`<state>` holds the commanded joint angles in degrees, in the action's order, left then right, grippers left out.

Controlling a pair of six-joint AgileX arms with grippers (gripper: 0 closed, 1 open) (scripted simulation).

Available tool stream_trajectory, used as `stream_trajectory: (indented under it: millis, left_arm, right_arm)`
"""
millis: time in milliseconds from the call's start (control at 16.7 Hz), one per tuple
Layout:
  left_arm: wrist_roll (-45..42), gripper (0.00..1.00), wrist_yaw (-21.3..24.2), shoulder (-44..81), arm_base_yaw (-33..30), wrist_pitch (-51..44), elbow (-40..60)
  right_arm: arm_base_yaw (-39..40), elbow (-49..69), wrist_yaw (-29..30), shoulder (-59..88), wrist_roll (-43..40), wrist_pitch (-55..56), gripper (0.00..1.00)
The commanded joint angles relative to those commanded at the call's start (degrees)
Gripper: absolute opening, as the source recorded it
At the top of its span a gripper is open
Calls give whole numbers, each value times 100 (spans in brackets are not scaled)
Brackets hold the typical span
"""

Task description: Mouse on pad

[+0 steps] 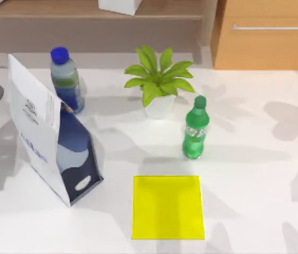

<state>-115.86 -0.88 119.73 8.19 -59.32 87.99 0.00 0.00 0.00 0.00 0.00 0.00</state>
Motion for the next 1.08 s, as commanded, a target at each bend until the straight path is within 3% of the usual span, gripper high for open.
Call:
stream_trajectory:
  millis: [300, 660, 840, 1080]
  left_arm:
    - [68, 0, -8, -396, 11, -1026, 763]
    - [50, 0, 20, -462, -39, -1008, 852]
    - [1, 0, 220, -892, -474, -769, 1281]
    - [-161, 0, 631, -1543, -1585, -424, 1961]
  right_arm:
    - [0, 0, 0, 0, 0, 0, 100]
    - [0, 0, 0, 0, 0, 0, 100]
    - [0, 0, 0, 0, 0, 0, 100]
    - [0, 0, 0, 0, 0, 0, 100]
